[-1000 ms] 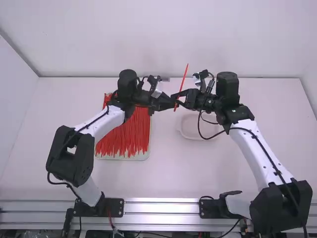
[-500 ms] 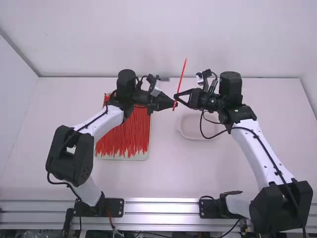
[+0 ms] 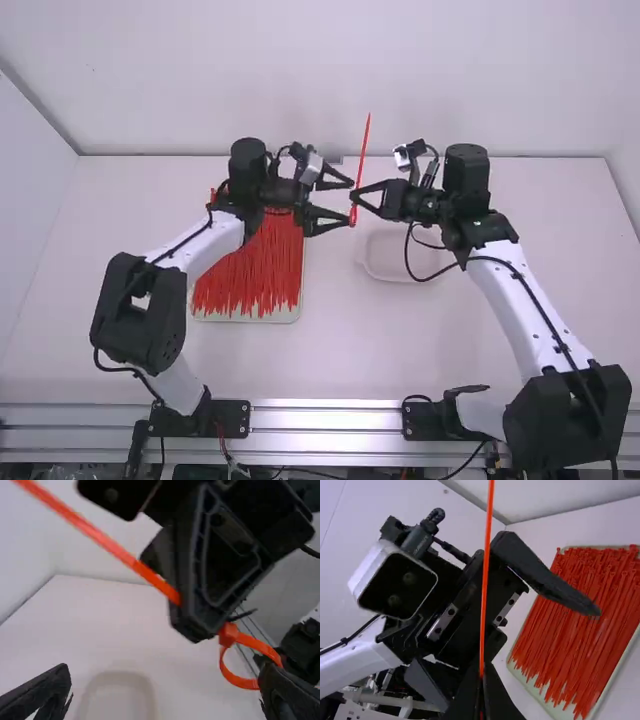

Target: Fasten the cable tie

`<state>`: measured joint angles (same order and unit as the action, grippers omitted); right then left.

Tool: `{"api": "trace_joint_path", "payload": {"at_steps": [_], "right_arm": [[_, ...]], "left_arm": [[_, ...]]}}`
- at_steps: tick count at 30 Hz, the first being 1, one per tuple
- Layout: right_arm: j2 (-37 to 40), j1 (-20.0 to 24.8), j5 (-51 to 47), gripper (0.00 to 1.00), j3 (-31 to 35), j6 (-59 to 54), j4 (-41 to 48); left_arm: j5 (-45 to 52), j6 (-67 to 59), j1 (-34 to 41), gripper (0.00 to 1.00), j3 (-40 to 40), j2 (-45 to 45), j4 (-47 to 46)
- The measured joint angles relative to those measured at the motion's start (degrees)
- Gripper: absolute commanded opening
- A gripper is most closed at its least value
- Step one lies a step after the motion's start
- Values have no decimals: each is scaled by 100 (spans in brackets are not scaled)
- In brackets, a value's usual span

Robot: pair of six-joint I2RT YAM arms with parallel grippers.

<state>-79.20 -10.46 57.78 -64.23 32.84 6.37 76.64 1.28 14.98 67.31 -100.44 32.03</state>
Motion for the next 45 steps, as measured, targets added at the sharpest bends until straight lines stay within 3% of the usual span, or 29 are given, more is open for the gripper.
{"api": "trace_joint_path", "payload": {"at_steps": [6, 13, 18, 23, 27, 34, 40, 45], "right_arm": [[0, 356, 72, 0, 2, -254, 302], [0, 787, -70, 0, 0, -994, 1305], [0, 721, -885, 0, 2, -1537, 1971], [-2, 422, -1974, 0, 140, -1665, 1985], [0, 195, -3001, 0, 627, -1541, 1453], [-2, 179, -4050, 0, 1836, -1134, -98], [-164, 356, -4352, 0, 2575, -933, -1139], [-787, 535, -4369, 0, 2627, -901, -1451]], "left_arm": [[-87, 719, -293, 99, 2, -2, 79], [380, 1388, -1047, 99, 2, -2, -188], [544, 1062, -1484, 99, 2, -2, -1716], [151, 199, -1665, 99, 2, -2, -3405], [-192, -778, -1661, 99, 2, 0, -4468], [-824, -1729, -1657, 99, 2, 0, -5283], [-1134, -2131, -1633, 99, -66, 0, -5224], [-1228, -2146, -1622, 99, -369, 0, -4809]]}}
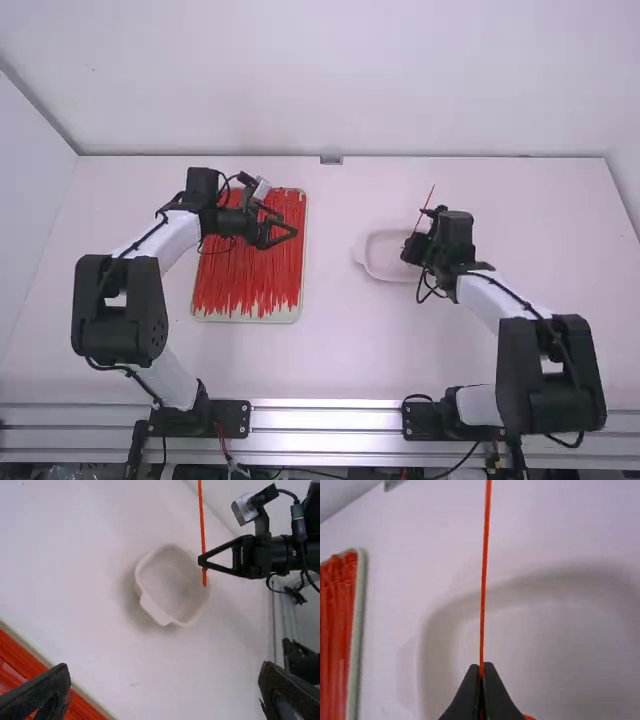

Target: Fasten the cable tie

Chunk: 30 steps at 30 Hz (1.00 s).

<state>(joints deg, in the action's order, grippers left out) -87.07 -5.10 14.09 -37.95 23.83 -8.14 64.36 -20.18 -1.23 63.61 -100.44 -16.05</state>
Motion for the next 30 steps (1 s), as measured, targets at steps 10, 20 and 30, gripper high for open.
{"api": "trace_joint_path", "payload": {"at_steps": [10, 20, 30], "right_arm": [[-466, -66, 33, 9, 0, 2, -210], [-466, -90, -11, 98, 0, 11, -138], [293, -92, -35, 98, 33, 22, 850]], "left_arm": [[-15, 20, -2, 99, -107, -2, 26], [-15, 111, -11, 99, -107, -2, 24], [-195, 164, -247, 99, -87, 17, -651]]}}
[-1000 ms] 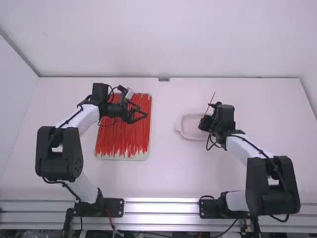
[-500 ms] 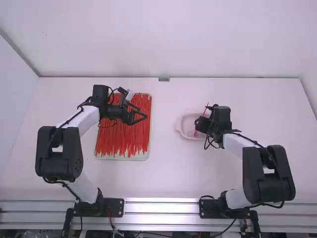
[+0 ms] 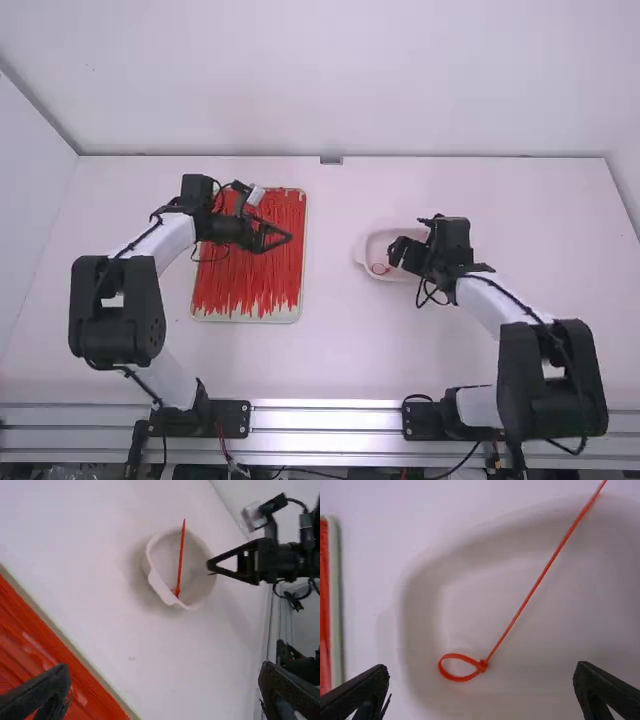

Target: Fasten the cable tie

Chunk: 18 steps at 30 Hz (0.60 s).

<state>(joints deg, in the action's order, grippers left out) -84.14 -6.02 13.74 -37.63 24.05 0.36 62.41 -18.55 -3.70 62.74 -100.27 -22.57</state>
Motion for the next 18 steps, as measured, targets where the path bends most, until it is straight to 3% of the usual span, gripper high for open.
{"api": "trace_joint_path", "payload": {"at_steps": [10, 18], "right_arm": [[1300, -448, -214, 98, 0, -7, 706], [1709, -511, -345, 95, 66, -48, 640]], "left_arm": [[-350, -59, -96, 99, 9, 962, -636], [-538, 9, -46, 95, 42, 1207, -579]]}}
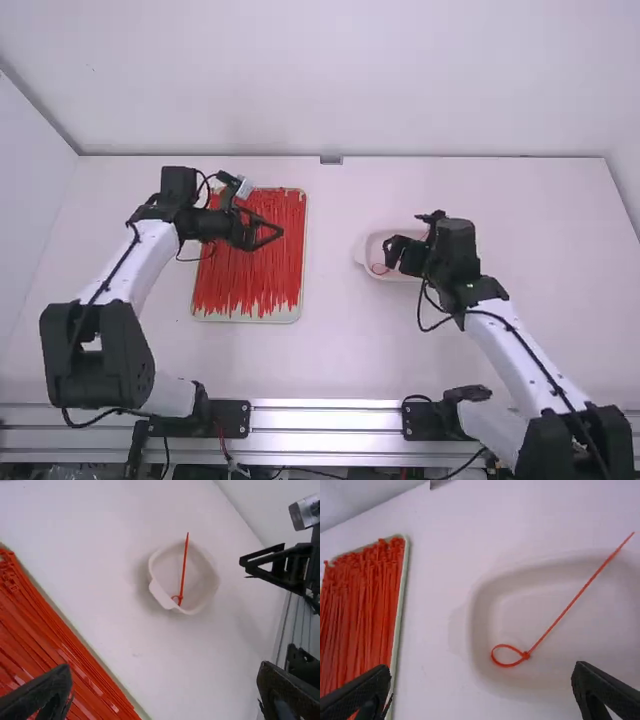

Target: Fasten the cable tie

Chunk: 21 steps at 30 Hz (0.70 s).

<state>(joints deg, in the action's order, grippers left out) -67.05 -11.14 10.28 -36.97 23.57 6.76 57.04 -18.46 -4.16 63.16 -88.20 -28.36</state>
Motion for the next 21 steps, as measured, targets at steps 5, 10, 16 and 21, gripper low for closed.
{"api": "trace_joint_path", "payload": {"at_steps": [5, 10, 16, 21], "right_arm": [[304, 326, -240, 88, 348, -219, -304], [772, 767, -629, 79, 780, -592, -662], [1410, 1130, -940, 68, 1403, -1150, -675], [2092, 1126, -960, 56, 2090, -1762, -660]], "left_arm": [[-267, 256, 295, 89, -225, 271, 330], [-573, 590, 439, 81, -625, 739, 726], [-1067, 1086, 439, 71, -1182, 1261, 1279], [-1609, 1569, 439, 61, -1790, 1871, 1884]]}}
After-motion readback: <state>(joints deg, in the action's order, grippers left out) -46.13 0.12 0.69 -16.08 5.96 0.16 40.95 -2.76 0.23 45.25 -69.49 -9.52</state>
